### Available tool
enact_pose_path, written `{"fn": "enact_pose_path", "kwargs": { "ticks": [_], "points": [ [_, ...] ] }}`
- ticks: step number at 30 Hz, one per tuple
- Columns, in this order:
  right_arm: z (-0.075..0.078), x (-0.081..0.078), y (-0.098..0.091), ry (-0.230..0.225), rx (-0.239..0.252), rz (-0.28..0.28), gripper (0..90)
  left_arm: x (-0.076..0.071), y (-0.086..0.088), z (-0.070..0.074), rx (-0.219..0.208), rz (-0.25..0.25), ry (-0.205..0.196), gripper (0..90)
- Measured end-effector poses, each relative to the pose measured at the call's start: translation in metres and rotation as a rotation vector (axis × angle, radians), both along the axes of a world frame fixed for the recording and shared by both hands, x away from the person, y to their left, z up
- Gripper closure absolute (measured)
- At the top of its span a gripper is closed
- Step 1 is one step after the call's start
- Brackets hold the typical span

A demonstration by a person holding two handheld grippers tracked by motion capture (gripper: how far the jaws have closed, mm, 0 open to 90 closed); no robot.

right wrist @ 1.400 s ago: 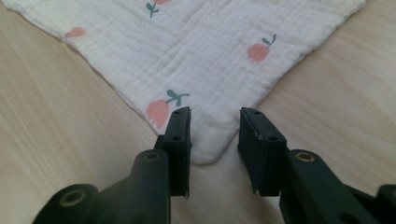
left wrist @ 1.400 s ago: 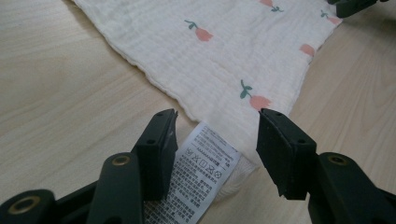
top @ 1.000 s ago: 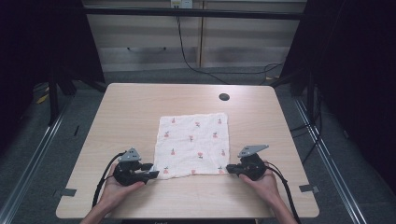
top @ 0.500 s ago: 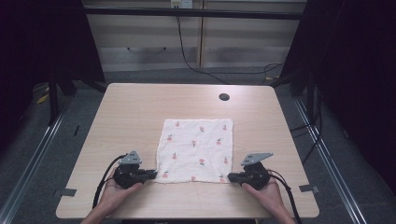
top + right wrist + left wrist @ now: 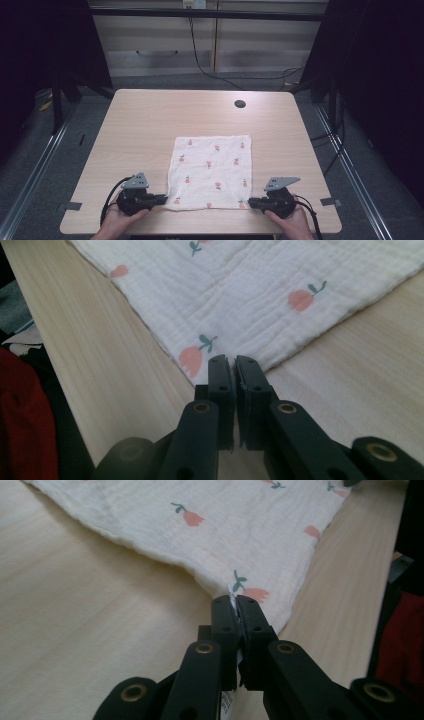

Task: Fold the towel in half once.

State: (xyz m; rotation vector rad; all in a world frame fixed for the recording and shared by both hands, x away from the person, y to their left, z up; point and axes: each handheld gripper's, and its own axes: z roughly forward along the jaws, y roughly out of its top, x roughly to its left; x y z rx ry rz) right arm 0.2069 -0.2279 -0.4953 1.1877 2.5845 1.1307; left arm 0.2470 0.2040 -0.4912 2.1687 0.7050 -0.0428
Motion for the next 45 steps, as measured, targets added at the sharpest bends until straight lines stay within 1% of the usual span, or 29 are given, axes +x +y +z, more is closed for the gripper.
{"fn": "enact_pose_path", "kwargs": {
  "ticks": [2,4,5,6,7,8,10,12,13,17,20,21,22,23,24,25,27,29,30,32,34,35,36,37,38,39,42,44,45],
  "points": [
    [0.0,-0.004,-0.002,0.001,0.001,0.001,86.6,-0.002,-0.001,0.0,0.002,-0.007,0.006,87.3],
    [0.001,-0.007,-0.004,0.004,0.007,0.001,84.7,-0.002,0.0,0.0,-0.012,-0.005,0.022,85.5],
    [0.002,-0.009,-0.004,0.007,-0.007,0.005,82.7,-0.002,0.001,0.0,-0.013,-0.001,0.036,83.4],
    [0.003,-0.011,-0.004,0.0,-0.018,0.002,80.7,-0.001,0.002,0.0,-0.001,0.0,0.051,77.7],
    [0.003,-0.011,-0.005,0.0,-0.005,-0.003,79.3,0.001,0.004,0.0,0.005,0.001,0.047,73.3],
    [0.004,-0.01,-0.006,-0.004,0.002,-0.003,77.1,0.003,0.007,0.0,-0.007,0.019,0.037,71.1],
    [0.009,-0.006,-0.009,-0.025,0.009,-0.022,72.0,0.009,0.013,0.004,-0.039,0.055,0.039,63.3],
    [0.015,0.003,-0.014,-0.04,0.03,-0.044,68.0,0.017,0.017,0.009,-0.061,0.077,0.02,60.6],
    [0.018,0.01,-0.016,-0.059,0.039,-0.049,65.2,0.022,0.017,0.012,-0.069,0.086,0.012,59.3],
    [0.033,0.042,-0.02,-0.098,0.059,-0.075,58.7,0.043,0.013,0.021,-0.086,0.111,-0.021,57.1],
    [0.04,0.073,-0.023,-0.133,0.084,-0.102,59.4,0.064,0.005,0.021,-0.09,0.138,-0.03,58.0],
    [0.042,0.083,-0.024,-0.142,0.074,-0.11,60.0,0.071,0.001,0.02,-0.079,0.149,-0.037,58.2],
    [0.042,0.093,-0.024,-0.138,0.063,-0.115,60.0,0.077,-0.004,0.018,-0.071,0.157,-0.037,58.1],
    [0.043,0.103,-0.023,-0.137,0.053,-0.124,60.3,0.083,-0.009,0.015,-0.076,0.147,-0.012,58.1],
    [0.043,0.111,-0.023,-0.13,0.053,-0.13,60.8,0.088,-0.015,0.011,-0.067,0.134,0.001,57.3],
    [0.042,0.12,-0.023,-0.127,0.06,-0.127,62.2,0.092,-0.021,0.007,-0.046,0.134,-0.005,56.9],
    [0.039,0.138,-0.022,-0.127,0.044,-0.134,63.8,0.098,-0.029,-0.001,-0.036,0.117,0.01,57.4],
    [0.034,0.156,-0.025,-0.124,0.053,-0.158,65.1,0.102,-0.032,-0.008,-0.009,0.118,0.009,57.9],
    [0.031,0.163,-0.027,-0.114,0.068,-0.167,65.6,0.102,-0.032,-0.01,-0.008,0.112,0.013,58.2],
    [0.025,0.176,-0.029,-0.096,0.072,-0.183,66.7,0.102,-0.032,-0.011,0.011,0.111,0.006,60.7],
    [0.019,0.187,-0.03,-0.074,0.055,-0.19,67.9,0.101,-0.031,-0.011,0.004,0.117,0.007,61.2],
    [0.016,0.192,-0.031,-0.061,0.071,-0.192,68.9,0.101,-0.031,-0.012,0.003,0.112,0.005,60.5],
    [0.013,0.196,-0.031,-0.053,0.081,-0.204,68.9,0.101,-0.031,-0.012,-0.001,0.112,0.001,60.3],
    [0.011,0.199,-0.03,-0.062,0.059,-0.226,68.9,0.101,-0.031,-0.012,0.0,0.113,-0.003,60.3],
    [0.008,0.201,-0.03,-0.066,0.054,-0.236,68.8,0.1,-0.031,-0.012,0.005,0.111,-0.007,60.3],
    [0.005,0.204,-0.031,-0.056,0.057,-0.24,68.8,0.1,-0.031,-0.013,0.005,0.112,-0.011,60.4],
    [-0.001,0.211,-0.033,-0.025,0.032,-0.257,68.2,0.098,-0.031,-0.012,0.015,0.118,-0.019,63.1],
    [-0.003,0.213,-0.034,-0.029,0.009,-0.27,68.3,0.098,-0.03,-0.013,0.008,0.122,-0.018,63.6],
    [-0.005,0.214,-0.035,-0.03,0.015,-0.274,68.3,0.098,-0.029,-0.014,0.004,0.122,-0.023,63.8]
  ]
}}
